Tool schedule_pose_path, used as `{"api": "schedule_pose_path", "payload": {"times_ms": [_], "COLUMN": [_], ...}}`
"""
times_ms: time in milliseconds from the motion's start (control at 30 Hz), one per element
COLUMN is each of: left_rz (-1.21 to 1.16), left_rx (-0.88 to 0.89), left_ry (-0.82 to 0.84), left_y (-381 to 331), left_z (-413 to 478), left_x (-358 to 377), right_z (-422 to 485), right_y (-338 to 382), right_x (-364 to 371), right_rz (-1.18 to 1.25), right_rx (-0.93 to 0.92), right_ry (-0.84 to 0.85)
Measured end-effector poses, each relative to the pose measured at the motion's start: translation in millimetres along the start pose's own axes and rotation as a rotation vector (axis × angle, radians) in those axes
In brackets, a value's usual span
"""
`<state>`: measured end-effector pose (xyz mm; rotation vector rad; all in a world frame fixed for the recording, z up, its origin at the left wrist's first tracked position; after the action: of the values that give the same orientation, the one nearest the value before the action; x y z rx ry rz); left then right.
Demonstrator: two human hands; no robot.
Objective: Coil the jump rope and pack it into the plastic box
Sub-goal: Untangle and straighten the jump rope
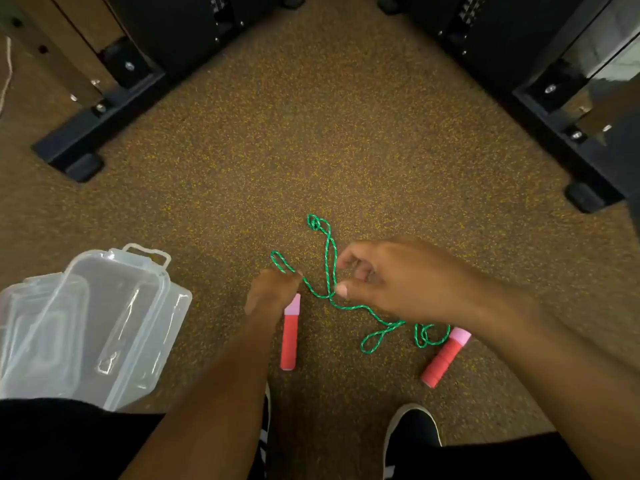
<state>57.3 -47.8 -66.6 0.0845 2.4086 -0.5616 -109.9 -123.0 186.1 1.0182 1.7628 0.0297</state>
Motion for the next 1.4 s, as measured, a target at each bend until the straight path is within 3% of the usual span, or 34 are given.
{"api": "schedule_pose_path", "payload": {"times_ms": [67, 200, 300, 433, 567, 667, 733, 833, 1000, 1233, 1333, 1400], "left_rz": [-0.041, -0.199, -0.319, -0.684, -0.753, -0.68, -0.576, -0.389, -0.425, -0.545, -0.27, -0.064], "left_rx": [-0.149, -0.159, -0.079, 0.079, 0.324, 0.514, 0.612, 0.72, 0.86, 0.948, 0.996, 1.045], "left_ry": [-0.063, -0.033, -0.008, 0.217, 0.453, 0.604, 0.634, 0.651, 0.709, 0.65, 0.565, 0.619], "left_y": [19.7, 28.5, 10.0, -41.6, -113.6, -170.1, -200.2, -234.5, -269.0, -284.7, -271.3, -255.8], "left_z": [15.0, 46.3, 44.0, -5.0, -71.9, -136.6, -178.8, -244.6, -338.3, -407.9, -409.7, -417.0], "left_x": [-3.3, 21.8, 26.6, 23.2, -4.4, -38.4, -64.2, -101.8, -161.8, -210.5, -214.3, -203.8], "right_z": [1.5, -3.4, -4.2, -5.0, -6.1, -13.7, -27.9, -58.2, -101.5, -149.6, -173.0, -184.4], "right_y": [-12.1, -21.3, -26.0, -21.3, -28.8, -43.1, -46.6, -22.9, 18.5, 20.5, 19.9, 38.6], "right_x": [6.8, 13.8, 5.2, -9.8, -26.0, -41.1, -64.8, -112.6, -149.0, -171.6, -187.3, -205.6], "right_rz": [-0.012, 0.012, 0.028, 0.027, 0.038, 0.103, 0.106, 0.173, 0.788, 0.79, 0.971, 0.994], "right_rx": [0.014, 0.017, 0.039, 0.057, 0.123, 0.215, 0.258, 0.107, -0.144, -0.186, -0.194, -0.242], "right_ry": [0.037, 0.089, 0.07, 0.039, -0.053, -0.199, -0.387, -0.675, -0.726, -0.894, -1.014, -1.019]}}
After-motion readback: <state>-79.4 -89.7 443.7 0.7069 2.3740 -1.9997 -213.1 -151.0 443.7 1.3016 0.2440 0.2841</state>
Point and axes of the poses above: each hand's wrist, its own z-axis towards the middle knuckle, its own x-axis out of the palm, y = z × x, the point moved 10 cm from there along z, towards the middle knuckle, and after that the axes turned 4 degrees about -x, right-handed, at the moved point
